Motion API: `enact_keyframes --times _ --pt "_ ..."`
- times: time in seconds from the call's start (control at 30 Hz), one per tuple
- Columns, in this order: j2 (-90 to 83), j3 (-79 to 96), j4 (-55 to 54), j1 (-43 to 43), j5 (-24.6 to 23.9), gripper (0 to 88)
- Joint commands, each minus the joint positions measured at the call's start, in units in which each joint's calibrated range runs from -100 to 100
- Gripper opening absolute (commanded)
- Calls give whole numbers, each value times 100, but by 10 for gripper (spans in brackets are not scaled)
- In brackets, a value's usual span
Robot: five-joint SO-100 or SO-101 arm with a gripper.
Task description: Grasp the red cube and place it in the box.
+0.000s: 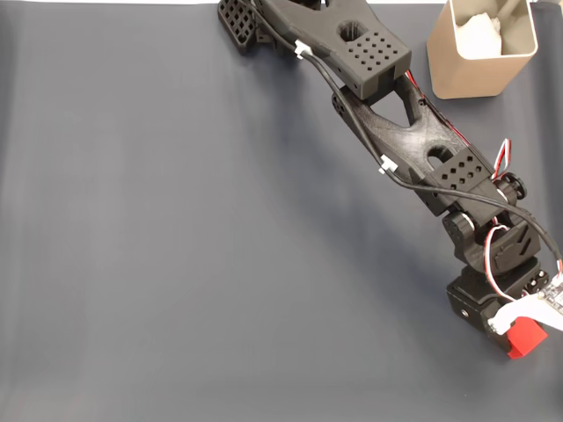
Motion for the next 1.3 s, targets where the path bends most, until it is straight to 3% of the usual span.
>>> enact_keyframes --times 0.0,0.63,1.27 --pt "-505 41 172 6 73 34" --pt "-2056 944 1361 -8 63 0" --pt "-6007 4630 1869 -228 29 0"
